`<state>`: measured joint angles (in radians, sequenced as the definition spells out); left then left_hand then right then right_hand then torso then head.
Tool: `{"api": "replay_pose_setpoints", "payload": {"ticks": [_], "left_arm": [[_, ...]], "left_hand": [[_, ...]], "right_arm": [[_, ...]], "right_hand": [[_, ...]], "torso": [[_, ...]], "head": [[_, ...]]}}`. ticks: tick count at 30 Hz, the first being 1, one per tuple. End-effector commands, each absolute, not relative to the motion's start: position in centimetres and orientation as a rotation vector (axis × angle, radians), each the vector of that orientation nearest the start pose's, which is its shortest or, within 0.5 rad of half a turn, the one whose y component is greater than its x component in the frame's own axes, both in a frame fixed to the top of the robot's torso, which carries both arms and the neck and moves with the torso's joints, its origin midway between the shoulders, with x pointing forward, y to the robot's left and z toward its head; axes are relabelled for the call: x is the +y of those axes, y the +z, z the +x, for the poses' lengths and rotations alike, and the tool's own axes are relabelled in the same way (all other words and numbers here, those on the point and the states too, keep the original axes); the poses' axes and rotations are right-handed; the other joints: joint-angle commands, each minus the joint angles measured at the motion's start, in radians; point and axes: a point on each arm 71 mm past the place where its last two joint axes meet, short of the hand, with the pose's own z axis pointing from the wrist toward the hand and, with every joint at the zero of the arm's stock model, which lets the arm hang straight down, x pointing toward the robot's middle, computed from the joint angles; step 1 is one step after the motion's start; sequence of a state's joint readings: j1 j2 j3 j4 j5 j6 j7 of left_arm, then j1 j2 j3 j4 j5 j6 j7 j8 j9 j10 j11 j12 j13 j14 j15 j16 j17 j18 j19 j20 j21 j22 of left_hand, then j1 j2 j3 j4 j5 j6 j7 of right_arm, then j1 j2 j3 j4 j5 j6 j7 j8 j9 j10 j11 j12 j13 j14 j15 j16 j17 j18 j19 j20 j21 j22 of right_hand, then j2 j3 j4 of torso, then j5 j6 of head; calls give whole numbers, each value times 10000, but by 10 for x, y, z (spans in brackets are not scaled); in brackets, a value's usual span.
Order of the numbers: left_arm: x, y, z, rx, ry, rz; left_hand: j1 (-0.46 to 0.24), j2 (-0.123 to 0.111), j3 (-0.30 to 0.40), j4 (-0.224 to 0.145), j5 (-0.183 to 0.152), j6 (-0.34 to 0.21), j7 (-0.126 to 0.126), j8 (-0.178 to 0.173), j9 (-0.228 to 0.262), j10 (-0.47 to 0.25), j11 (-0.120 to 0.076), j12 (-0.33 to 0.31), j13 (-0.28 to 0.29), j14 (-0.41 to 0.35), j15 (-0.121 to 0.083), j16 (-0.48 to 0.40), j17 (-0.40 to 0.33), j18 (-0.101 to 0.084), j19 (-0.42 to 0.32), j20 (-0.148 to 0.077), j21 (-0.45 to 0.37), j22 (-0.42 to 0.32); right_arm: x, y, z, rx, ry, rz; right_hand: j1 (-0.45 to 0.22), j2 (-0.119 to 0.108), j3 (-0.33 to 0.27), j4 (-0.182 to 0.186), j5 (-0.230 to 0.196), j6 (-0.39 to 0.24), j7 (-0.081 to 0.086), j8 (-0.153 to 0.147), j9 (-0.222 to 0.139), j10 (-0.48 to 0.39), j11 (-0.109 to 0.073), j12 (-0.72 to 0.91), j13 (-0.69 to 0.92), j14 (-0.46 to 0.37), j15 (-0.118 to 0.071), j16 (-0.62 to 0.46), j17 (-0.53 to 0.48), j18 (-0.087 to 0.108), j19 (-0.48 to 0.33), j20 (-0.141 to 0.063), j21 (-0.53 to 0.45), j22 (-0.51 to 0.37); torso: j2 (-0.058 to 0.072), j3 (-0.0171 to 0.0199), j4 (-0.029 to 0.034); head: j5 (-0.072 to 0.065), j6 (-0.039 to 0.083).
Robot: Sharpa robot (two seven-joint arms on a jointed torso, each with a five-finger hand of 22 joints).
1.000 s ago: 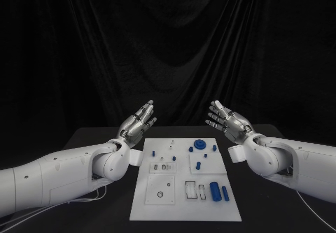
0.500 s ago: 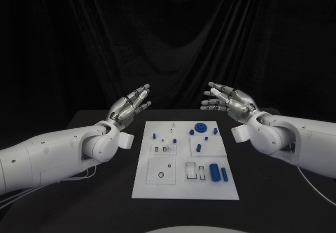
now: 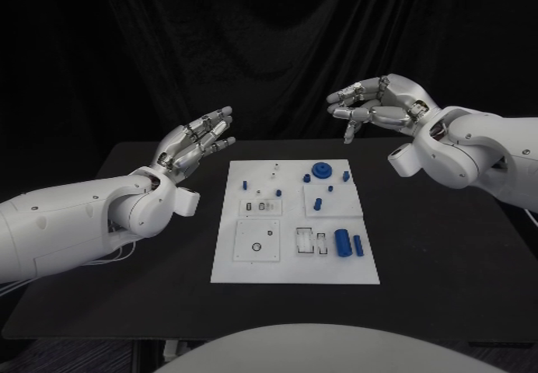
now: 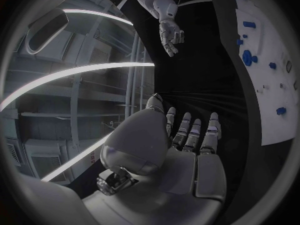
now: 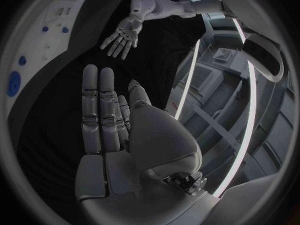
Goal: Assemble the parts on the task board
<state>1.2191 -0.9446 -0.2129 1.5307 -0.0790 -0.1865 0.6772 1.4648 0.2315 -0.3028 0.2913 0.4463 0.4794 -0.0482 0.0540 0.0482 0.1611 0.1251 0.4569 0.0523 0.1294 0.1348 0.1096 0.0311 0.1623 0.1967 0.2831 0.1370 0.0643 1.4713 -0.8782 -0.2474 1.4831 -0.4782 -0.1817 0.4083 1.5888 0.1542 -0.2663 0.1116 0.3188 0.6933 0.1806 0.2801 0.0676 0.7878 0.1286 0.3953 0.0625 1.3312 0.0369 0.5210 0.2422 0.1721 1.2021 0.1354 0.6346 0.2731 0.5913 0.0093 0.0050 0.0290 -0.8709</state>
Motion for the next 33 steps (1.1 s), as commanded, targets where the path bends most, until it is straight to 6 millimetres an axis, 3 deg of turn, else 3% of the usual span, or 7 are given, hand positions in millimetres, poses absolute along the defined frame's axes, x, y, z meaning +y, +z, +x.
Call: {"api": "replay_pose_setpoints", "payload": {"ticks": [1,5,10,15,18,26,33], "left_arm": [[255,-185,448,11412,-17256,-6893],[255,-178,443,11326,-17395,-6742],[255,-172,437,11282,-17563,-6584],[260,-170,437,11345,-17523,-6434],[262,-170,438,11373,-17520,-6386],[264,-169,436,11351,-17526,-6337],[263,-168,435,11372,-17587,-6345]], "left_hand": [[72,-89,-83,7,134,-163,155,-84,-27,43,-1,-113,-17,-168,-127,-126,-38,185,-220,-113,-121,-69],[147,-106,-69,4,295,-131,245,-88,-23,58,33,-193,-20,-257,-165,-190,-52,188,-404,-198,-228,-128],[192,-109,-56,4,378,-165,282,-95,-27,64,67,-232,-21,-315,-173,-227,-59,182,-524,-230,-297,-165],[329,-146,-11,-6,638,-225,357,-101,-32,77,90,-320,-25,-417,-182,-302,-77,177,-682,-251,-386,-213],[392,-152,20,-3,724,-293,396,-109,-38,19,90,-441,-37,-503,-177,-368,-93,169,-785,-241,-445,-244],[470,-182,58,-1,861,-328,436,-106,-38,-18,86,-539,-39,-632,-212,-463,-115,169,-975,-268,-561,-300],[485,-189,76,0,899,-335,465,-105,-38,-30,74,-587,-42,-710,-245,-521,-128,175,-1115,-353,-650,-341]], "right_arm": [[-220,-110,505,16118,10362,209],[-215,-102,505,15982,8381,-1940],[-208,-100,506,15892,5884,-4067],[-199,-100,511,15916,4540,-5137],[-194,-100,513,15948,4019,-5565],[-187,-102,515,16110,3576,-6010],[-183,-106,515,16345,3462,-6166]], "right_hand": [[220,33,67,43,-602,321,-50,-207,4,410,-149,-362,-5,1209,-202,1135,680,-42,1055,-210,1618,1567],[240,-210,368,285,-663,740,-217,-723,10,904,-200,-1240,15,1545,-307,3753,3189,-539,1860,-332,4894,5632],[124,-709,960,452,-867,1376,-704,-1062,137,1482,-275,-1923,39,1412,-327,5683,5175,-648,1710,-300,6142,7136],[385,-855,1264,325,-699,1612,-691,-1131,169,1777,-270,-2091,22,1333,-319,5779,5119,-657,1733,-297,6312,7305],[296,-1023,1429,398,-845,1503,-861,-1373,131,1913,-302,-2330,24,1284,-350,5899,5151,-649,1700,-323,6392,7402],[140,-1155,1493,473,-953,1517,-806,-1472,129,1994,-302,-2453,34,1269,-344,5980,5192,-660,1686,-316,6442,7486],[106,-1203,1569,485,-952,1581,-783,-1498,141,2121,-307,-2475,49,1257,-333,6020,5206,-663,1669,-306,6460,7519]], "torso": [[389,-14,56],[736,-100,179],[1227,-271,410],[1513,-345,450],[1661,-393,501],[2032,-525,668],[2237,-539,709]], "head": [[-32,-17],[-126,182],[-271,613],[-280,840],[-436,957],[-705,1240],[-781,1411]]}}
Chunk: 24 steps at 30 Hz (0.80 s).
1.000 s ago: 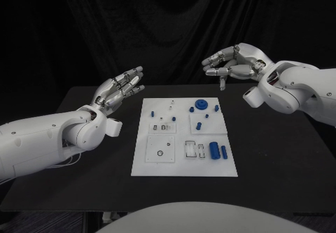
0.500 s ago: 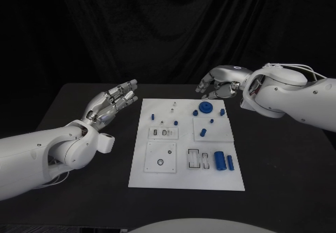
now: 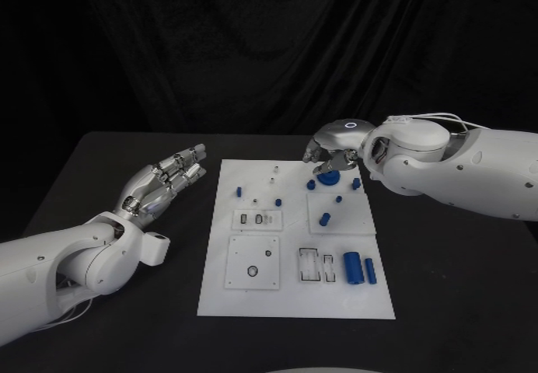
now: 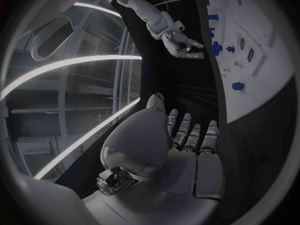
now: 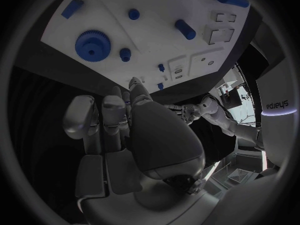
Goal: Assemble the parts on the task board
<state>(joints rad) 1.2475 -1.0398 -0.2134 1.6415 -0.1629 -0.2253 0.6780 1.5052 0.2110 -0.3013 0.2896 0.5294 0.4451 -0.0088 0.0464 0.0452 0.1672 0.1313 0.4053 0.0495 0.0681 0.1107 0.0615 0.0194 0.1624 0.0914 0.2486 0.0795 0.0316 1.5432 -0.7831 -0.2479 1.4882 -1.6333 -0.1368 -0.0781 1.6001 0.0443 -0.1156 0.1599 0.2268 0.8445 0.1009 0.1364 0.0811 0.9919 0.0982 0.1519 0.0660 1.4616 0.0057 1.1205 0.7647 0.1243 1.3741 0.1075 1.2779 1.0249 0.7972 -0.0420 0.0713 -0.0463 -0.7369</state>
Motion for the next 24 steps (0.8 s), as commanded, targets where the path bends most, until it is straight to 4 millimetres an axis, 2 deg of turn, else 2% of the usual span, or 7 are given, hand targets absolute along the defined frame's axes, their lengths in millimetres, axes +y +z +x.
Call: {"api": "replay_pose_setpoints", "payload": {"ticks": [1,5,10,21,23,24], "left_arm": [[263,-168,435,11377,-17591,-6349],[263,-168,434,11400,-17602,-6371],[263,-168,433,11430,-17607,-6392],[263,-168,432,11431,-17650,-6401],[263,-167,432,11419,-17666,-6395],[263,-167,431,11414,-17678,-6391]], "left_hand": [[82,16,62,17,69,5,72,-30,-9,-93,12,-74,-13,-99,-4,-42,-12,173,-65,-9,-78,-16],[86,16,66,15,79,1,81,-31,-10,-96,15,-81,-14,-109,-3,-49,-13,172,-85,-16,-90,-21],[102,16,77,8,115,-38,93,-37,-14,-106,23,-103,-16,-120,5,-56,-15,171,-99,-23,-97,-24],[140,7,106,7,169,-70,105,-38,-16,-141,32,-164,-21,-174,-1,-96,-25,165,-228,-55,-187,-63],[144,-2,118,11,171,-74,114,-36,-15,-144,26,-177,-20,-206,-13,-117,-30,164,-336,-109,-265,-94],[141,-18,133,12,168,-76,115,-35,-15,-164,6,-219,-24,-265,-41,-159,-42,161,-499,-207,-388,-140]], "right_arm": [[-183,-106,515,16367,3455,-6175],[-183,-109,515,16542,3394,-6234],[-182,-114,514,16709,3417,-6293],[-185,-123,510,16893,3436,-6207],[-185,-124,509,16881,3451,-6174],[-186,-124,509,16856,3470,-6154]], "right_hand": [[-8,-116,101,4,-3,120,9,-59,17,124,-9,-54,16,-61,-25,8,-67,-176,-71,-28,14,-23],[-17,-161,207,17,126,135,-53,-119,19,275,-27,-75,21,-77,-35,33,-72,-170,-90,-35,15,-19],[-42,-198,285,42,226,150,-61,-162,21,364,-24,-106,19,-97,-28,18,-136,-166,-108,-33,9,-26],[-144,-381,493,114,584,257,-64,-241,45,452,0,-259,5,-125,-6,42,-189,-158,-148,-14,-8,-30],[-162,-398,510,124,606,274,-59,-244,49,449,3,-277,4,-125,-3,53,-177,-158,-151,-11,-8,-26],[-187,-413,522,138,613,292,-53,-245,53,447,6,-291,4,-129,-1,51,-187,-158,-153,-9,-8,-23]], "torso": [[201,-32,59],[293,-76,139],[339,-89,136],[370,-103,147],[370,-110,143],[383,-108,143]], "head": [[-39,89],[-130,204],[-173,326],[-157,324],[-157,312],[-156,316]]}}
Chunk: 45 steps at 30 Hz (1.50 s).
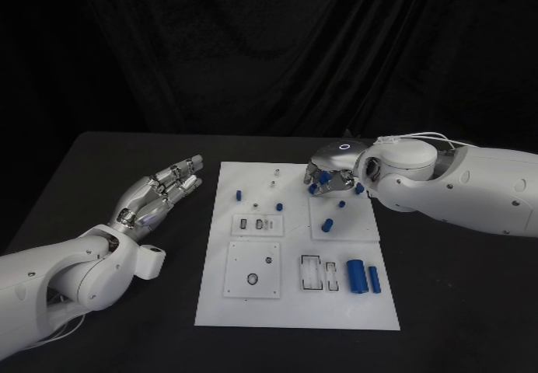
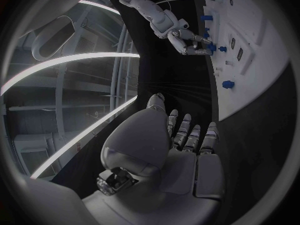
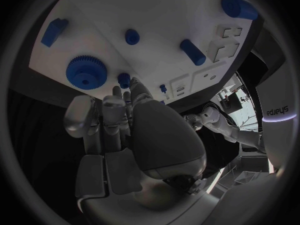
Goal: Assemble the parts on the task board
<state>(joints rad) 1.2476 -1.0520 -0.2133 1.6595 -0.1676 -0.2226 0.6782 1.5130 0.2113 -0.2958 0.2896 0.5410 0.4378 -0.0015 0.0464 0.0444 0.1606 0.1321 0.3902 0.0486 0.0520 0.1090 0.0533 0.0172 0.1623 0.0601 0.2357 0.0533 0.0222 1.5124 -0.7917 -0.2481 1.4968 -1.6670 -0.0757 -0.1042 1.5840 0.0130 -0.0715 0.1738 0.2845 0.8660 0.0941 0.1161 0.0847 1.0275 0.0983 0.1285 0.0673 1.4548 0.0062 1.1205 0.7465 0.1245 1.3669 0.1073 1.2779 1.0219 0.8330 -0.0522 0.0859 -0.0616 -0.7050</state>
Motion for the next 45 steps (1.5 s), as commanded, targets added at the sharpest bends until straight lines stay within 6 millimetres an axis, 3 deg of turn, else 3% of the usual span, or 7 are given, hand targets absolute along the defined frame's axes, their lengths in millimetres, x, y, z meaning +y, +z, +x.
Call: {"api": "replay_pose_setpoints", "payload": {"ticks": [1,10,14,22,30,35,45], "left_arm": [[263,-167,431,11413,-17689,-6390],[263,-168,432,11521,-17800,-6433],[262,-168,432,11567,-17814,-6453],[263,-169,433,11674,-17780,-6514],[263,-170,434,11752,-17767,-6548],[262,-171,435,11800,-17771,-6565],[264,-170,434,11777,-17758,-6566]], "left_hand": [[51,-34,90,14,52,13,47,-34,-6,-122,-49,-114,-19,-171,-85,-125,-35,162,-283,-224,-204,-73],[52,-39,121,10,54,-25,60,-41,-12,-200,-106,-245,-35,-285,-153,-226,-66,139,-377,-332,-281,-101],[55,-37,125,9,55,-48,60,-44,-14,-214,-104,-266,-38,-291,-151,-232,-68,138,-377,-329,-280,-100],[71,-29,145,2,73,-73,81,-48,-17,-256,-90,-315,-43,-308,-133,-245,-72,138,-377,-308,-278,-97],[103,-20,174,-11,114,-47,134,-41,-13,-286,-75,-345,-44,-311,-108,-245,-71,140,-373,-269,-272,-93],[135,-7,202,-19,146,-36,170,-38,-10,-300,-64,-358,-44,-313,-93,-244,-70,144,-368,-239,-266,-89],[155,3,221,-21,167,-18,191,-35,-8,-306,-59,-362,-44,-318,-86,-250,-72,147,-364,-223,-262,-87]], "right_arm": [[-186,-124,508,16809,3482,-6149],[-187,-125,507,16436,3293,-6426],[-186,-128,507,16344,3349,-6445],[-186,-134,510,16217,3486,-6433],[-186,-138,512,16067,3681,-6474],[-186,-138,512,15843,3880,-6495],[-182,-128,509,14680,4473,-6313]], "right_hand": [[-75,-134,96,24,41,102,32,-46,23,72,12,-87,-10,-63,-2,57,-7,-159,-87,-2,-10,9],[-157,-232,238,34,200,146,17,-102,35,-22,32,-213,-5,-72,13,96,14,-162,-100,19,-4,49],[-103,-337,627,-20,823,270,6,-154,66,43,44,-295,8,-99,24,102,-44,-161,-123,29,-1,92],[-93,-415,1216,-11,1053,475,2,-178,124,73,72,-410,3,-172,47,-10,-278,-146,-208,53,-64,54],[-159,-515,2051,83,987,1027,21,-28,317,388,17,-405,7,-150,13,58,-228,-163,-185,31,3,219],[-175,-607,2687,60,736,1660,96,249,610,1037,-176,-237,27,-115,-139,158,-97,-189,-143,-83,92,411],[-354,-772,3114,-66,567,2354,120,661,1115,1775,-408,-177,20,-52,-316,303,134,-233,-67,-256,216,681]], "torso": [[34,-5,-3],[59,10,-28],[79,7,-3],[92,1,-13],[103,5,0],[110,1,-4],[121,6,-16]], "head": [[1,0],[13,-25],[-2,-16],[61,-54],[50,-81],[65,-61],[128,60]]}}
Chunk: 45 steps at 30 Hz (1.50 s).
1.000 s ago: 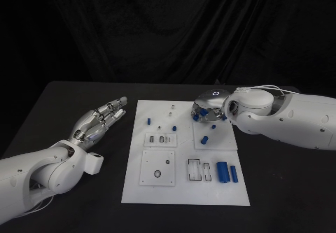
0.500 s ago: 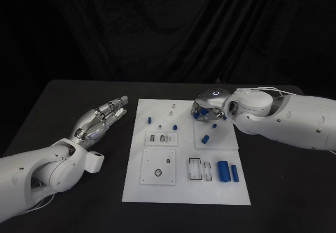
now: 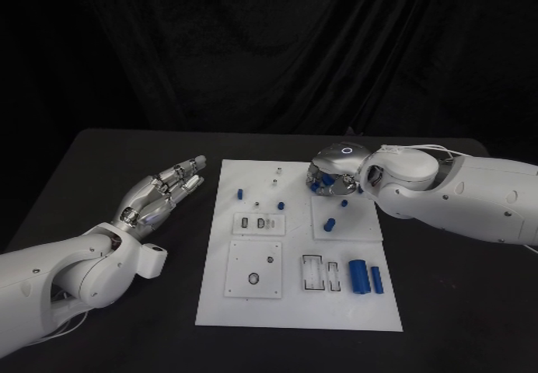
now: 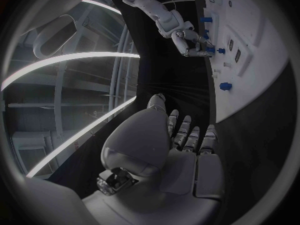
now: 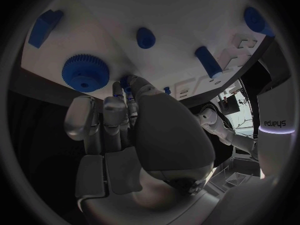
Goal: Assemble the parts on the task board
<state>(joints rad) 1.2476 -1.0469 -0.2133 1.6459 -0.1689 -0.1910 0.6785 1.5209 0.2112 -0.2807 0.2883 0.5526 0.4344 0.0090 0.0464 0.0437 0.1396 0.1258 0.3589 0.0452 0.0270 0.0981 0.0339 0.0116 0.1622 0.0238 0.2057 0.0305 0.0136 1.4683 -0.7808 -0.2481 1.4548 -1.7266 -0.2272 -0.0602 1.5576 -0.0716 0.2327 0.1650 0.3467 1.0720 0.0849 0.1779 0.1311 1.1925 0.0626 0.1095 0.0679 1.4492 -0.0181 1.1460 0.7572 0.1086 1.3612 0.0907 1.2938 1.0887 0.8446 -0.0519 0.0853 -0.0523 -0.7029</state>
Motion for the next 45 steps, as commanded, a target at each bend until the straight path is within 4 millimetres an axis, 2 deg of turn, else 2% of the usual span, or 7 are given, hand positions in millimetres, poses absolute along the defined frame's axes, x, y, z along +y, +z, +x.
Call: {"api": "replay_pose_setpoints", "payload": {"ticks": [1,5,10,15,22,32,45], "left_arm": [[264,-170,434,11769,-17760,-6563],[264,-170,434,11707,-17767,-6529],[263,-169,434,11608,-17757,-6465],[260,-170,435,11663,-17798,-6470],[259,-171,437,11783,-17821,-6511],[258,-172,438,11833,-17862,-6625],[259,-173,440,11821,-17886,-6868]], "left_hand": [[76,4,69,-9,51,16,85,-36,-1,-96,5,-49,-10,-68,23,-56,-16,148,-2,77,-34,0],[88,-4,74,-12,57,18,85,-34,-1,-101,-7,-56,-10,-78,6,-68,-21,152,-1,74,-32,1],[132,-45,95,-3,87,-38,78,-41,-7,-58,-107,17,2,-61,-82,-42,-12,180,38,22,8,21],[135,-47,98,0,89,-115,68,-53,-16,-71,-115,-12,-3,-64,-89,-46,-13,182,34,15,3,19],[150,-21,133,9,97,-359,84,-83,-39,-145,-78,-118,-18,-96,-63,-80,-25,170,0,15,-30,3],[94,-18,121,32,10,-421,150,-79,-39,-179,-42,-151,-20,-98,-19,-78,-24,163,-5,47,-32,2],[11,-19,93,40,-57,-459,192,-78,-39,-200,-27,-176,-22,-98,-1,-75,-24,163,-2,72,-27,5]], "right_arm": [[-181,-126,509,14563,4507,-6295],[-173,-114,513,14010,4603,-6252],[-163,-104,523,13864,4788,-5955],[-151,-101,535,13767,4933,-5844],[-136,-102,546,13761,4962,-5930],[-125,-105,553,14076,4853,-6034],[-124,-112,555,14725,4706,-5990]], "right_hand": [[-119,58,88,21,-77,310,205,56,685,159,-59,2,11,9,-79,58,42,-80,1,-98,72,43],[-200,28,121,25,-124,346,191,89,766,241,-76,-25,7,22,-94,88,88,-90,21,-114,97,98],[-304,11,155,50,-162,324,166,90,838,272,-81,-84,-4,59,-99,178,233,-112,68,-123,159,210],[-329,-30,306,-12,-136,104,302,-26,911,268,-37,-205,-11,68,-72,218,274,-119,72,-113,175,252],[-330,-55,341,-36,-127,63,321,-51,930,261,-25,-234,-12,69,-64,232,294,-120,71,-107,178,264],[-440,-109,428,-28,-221,-68,345,-137,988,172,22,-366,-19,70,-26,268,339,-123,55,-74,177,290],[-503,-179,567,-60,-267,-246,387,-260,1042,-14,86,-482,-27,51,24,270,321,-126,33,-28,177,330]], "torso": [[5,2,-3],[5,0,-5],[1,-1,-13],[20,-4,12],[20,-10,18],[53,1,44],[42,-3,3]], "head": [[36,49],[80,81],[101,49],[74,48],[63,-10],[-8,19],[40,-34]]}}
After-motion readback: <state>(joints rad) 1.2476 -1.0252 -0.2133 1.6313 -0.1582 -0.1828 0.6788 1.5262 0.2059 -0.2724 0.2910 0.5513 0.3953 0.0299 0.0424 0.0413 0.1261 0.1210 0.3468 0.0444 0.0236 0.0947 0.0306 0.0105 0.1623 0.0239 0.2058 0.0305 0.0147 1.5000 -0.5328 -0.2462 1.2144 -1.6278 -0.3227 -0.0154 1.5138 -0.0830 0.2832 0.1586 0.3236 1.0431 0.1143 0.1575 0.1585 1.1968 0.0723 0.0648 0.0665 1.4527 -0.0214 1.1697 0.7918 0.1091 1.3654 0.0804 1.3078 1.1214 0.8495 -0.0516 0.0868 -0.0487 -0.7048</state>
